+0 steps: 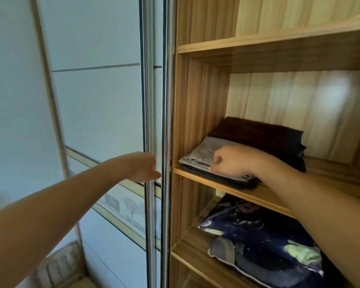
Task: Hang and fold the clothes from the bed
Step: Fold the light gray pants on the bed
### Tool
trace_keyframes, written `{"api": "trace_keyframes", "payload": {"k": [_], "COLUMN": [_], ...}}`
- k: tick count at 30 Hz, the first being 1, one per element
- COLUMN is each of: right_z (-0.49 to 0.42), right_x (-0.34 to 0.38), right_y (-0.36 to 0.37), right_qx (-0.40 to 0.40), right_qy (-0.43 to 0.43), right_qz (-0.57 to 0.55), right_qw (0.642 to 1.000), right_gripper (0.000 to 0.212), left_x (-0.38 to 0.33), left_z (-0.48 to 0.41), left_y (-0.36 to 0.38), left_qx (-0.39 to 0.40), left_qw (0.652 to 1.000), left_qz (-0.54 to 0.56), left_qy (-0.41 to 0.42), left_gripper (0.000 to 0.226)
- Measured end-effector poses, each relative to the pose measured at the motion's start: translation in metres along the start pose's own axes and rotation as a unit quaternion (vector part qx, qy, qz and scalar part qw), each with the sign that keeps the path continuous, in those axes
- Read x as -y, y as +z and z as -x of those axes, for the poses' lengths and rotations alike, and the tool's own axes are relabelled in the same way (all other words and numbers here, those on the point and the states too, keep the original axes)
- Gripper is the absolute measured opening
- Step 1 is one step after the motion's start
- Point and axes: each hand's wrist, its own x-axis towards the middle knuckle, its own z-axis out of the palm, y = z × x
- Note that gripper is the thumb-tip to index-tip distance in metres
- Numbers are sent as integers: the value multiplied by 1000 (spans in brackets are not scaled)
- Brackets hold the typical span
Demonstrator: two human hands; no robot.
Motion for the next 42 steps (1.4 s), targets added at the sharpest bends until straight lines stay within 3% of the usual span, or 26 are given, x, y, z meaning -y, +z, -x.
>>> {"api": "trace_keyframes", "payload": {"k": [3, 6, 10, 12, 15, 19, 29, 34, 40, 42], "right_z": [0, -6, -40, -65, -94, -108, -74, -37, 20, 41], "right_x": [13, 35, 68, 84, 102, 105, 82, 42, -10, -28], "right_y": [-5, -18, -35, -44, -54, -49, -41, -39, -39, -40], "right_qx": [-17, -115, -270, -310, -301, -261, -291, -332, -382, -382], "right_qy": [-6, -53, -174, -204, -196, -167, -127, -142, -102, -84], "right_qz": [24, 73, 129, 192, 326, 415, 441, 458, 425, 461], "right_qw": [1000, 989, 938, 909, 874, 855, 839, 813, 814, 796], "right_gripper": [35, 30, 19, 27, 49, 50, 40, 15, 14, 8], "left_x": [3, 8, 13, 15, 14, 13, -19, -59, -119, -137], "left_z": [-1, -12, -32, -42, -51, -54, -44, -30, -10, -4], "left_y": [10, 23, 41, 50, 57, 56, 59, 62, 66, 68], "left_qx": [2, -48, -100, -101, -95, -110, -106, -106, -172, -200], "left_qw": [1000, 996, 973, 961, 945, 924, 932, 934, 936, 928], "left_qz": [18, 73, 207, 257, 309, 361, 329, 297, 149, 82], "left_qy": [7, 2, 7, 20, 45, 62, 111, 169, 268, 303], "left_gripper": [40, 53, 69, 72, 78, 70, 69, 59, 67, 71]}}
